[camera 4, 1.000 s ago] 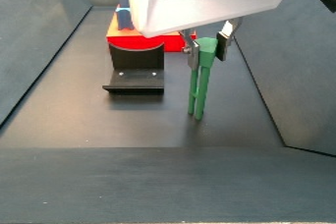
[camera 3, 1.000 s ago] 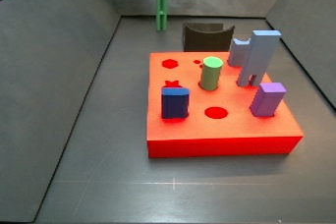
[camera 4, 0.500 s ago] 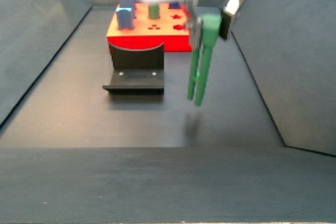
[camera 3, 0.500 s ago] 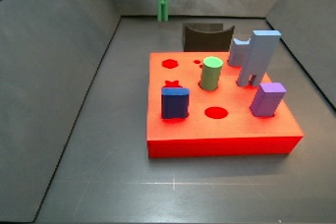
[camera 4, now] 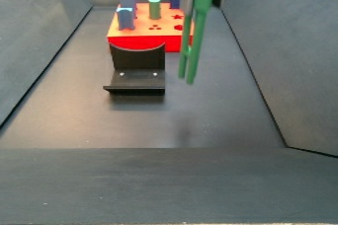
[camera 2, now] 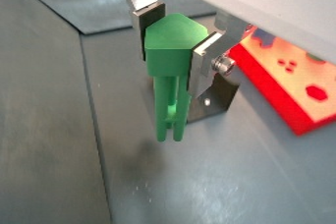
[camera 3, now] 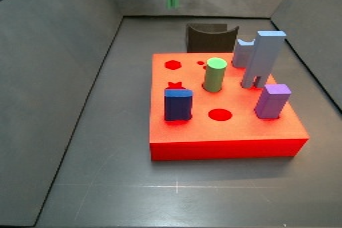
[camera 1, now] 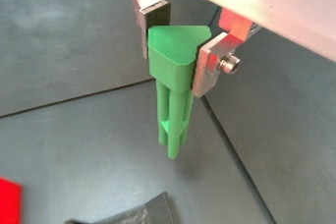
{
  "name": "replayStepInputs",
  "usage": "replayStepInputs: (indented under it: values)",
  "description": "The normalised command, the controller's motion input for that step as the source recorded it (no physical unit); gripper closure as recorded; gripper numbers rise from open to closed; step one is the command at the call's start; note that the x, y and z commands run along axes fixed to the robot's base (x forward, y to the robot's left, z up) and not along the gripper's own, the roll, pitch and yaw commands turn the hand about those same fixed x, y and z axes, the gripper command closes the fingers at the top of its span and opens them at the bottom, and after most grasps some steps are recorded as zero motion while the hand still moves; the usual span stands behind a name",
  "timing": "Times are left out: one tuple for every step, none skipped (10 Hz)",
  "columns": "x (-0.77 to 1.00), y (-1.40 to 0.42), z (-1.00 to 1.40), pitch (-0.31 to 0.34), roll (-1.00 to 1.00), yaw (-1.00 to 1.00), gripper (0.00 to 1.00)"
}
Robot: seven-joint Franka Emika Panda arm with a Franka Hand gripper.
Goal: Pick up the 3 prong object. Move up. Move to above the board. Insert the 3 prong object.
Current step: Move to above the board.
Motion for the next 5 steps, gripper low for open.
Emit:
replayStepInputs:
  values:
    - [0.20,-0.17,1.00,0.062,0.03,0.09,1.00]
    - [0.18,-0.15,1.00,0.085,0.04,0.06,1.00]
    - [0.16,-0.14,1.00,0.099,0.05,0.05,1.00]
    - [0.14,-0.12,1.00,0.106,0.07,0.04,1.00]
    - [0.08,-0.07,0.85,0.109,0.08,0.03,1.00]
